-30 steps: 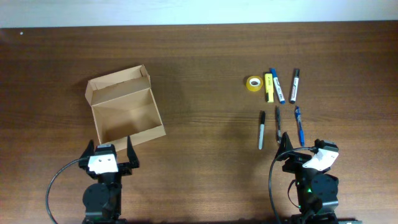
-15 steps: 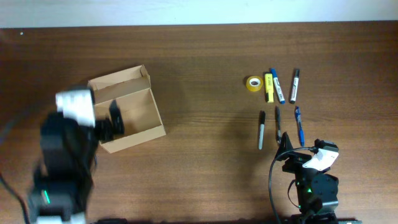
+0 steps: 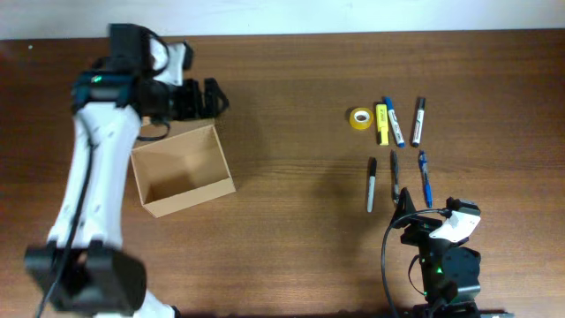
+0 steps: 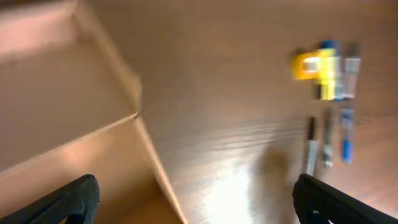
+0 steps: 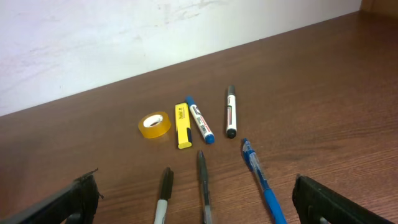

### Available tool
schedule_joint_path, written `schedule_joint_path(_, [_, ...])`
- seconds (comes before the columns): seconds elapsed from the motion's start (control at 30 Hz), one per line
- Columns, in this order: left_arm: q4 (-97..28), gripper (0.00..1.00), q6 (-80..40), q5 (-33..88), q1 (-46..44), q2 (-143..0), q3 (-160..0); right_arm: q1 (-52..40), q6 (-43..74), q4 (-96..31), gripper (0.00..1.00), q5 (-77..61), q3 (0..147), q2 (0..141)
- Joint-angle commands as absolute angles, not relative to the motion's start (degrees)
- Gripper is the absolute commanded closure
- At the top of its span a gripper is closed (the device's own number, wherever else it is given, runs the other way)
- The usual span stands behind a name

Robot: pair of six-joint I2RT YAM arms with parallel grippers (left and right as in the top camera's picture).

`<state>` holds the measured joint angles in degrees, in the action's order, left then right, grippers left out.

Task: Pack container
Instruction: 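Reach the left gripper to the cardboard box's far wall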

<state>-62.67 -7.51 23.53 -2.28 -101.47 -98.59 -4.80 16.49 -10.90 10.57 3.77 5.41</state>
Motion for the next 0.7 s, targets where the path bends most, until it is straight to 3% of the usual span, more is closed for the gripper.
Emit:
schedule_joint_path(0.0, [-64.18, 0.01, -19.73, 10.37, -7.29, -106.69, -99.37, -4.43, 16.62, -11.11, 0.01, 10.50, 3.42, 4.97])
schedule_joint_path(0.1, [-63.81, 0.16, -26.59, 2.79, -11.64, -110.10, -99.37, -4.43, 16.62, -11.11, 0.01, 10.50, 3.42, 4.97])
schedule_joint_path(0.23, [-62.37, 0.30, -34.37, -0.23, -15.09, -114.41, -99.37, -4.43, 16.62, -11.11, 0.01, 10.50, 3.42, 4.97])
schedule_joint_path(0.5, [-60.36, 0.27, -41.15, -2.00, -15.84, -121.30, -99.37, -4.43, 16.62, -11.11, 0.01, 10.48, 3.42, 4.97])
schedule_joint_path(0.57, [-58.87, 0.20, -39.83, -2.39, -15.84, -121.62, -99.37, -4.43, 16.62, -11.11, 0.01, 10.50, 3.42, 4.97])
schedule_joint_path(0.67, [-56.93, 0.20, -33.74, -2.42, -16.16, -121.58, -100.09, -4.43, 16.62, -11.11, 0.01, 10.50, 3.42, 4.97])
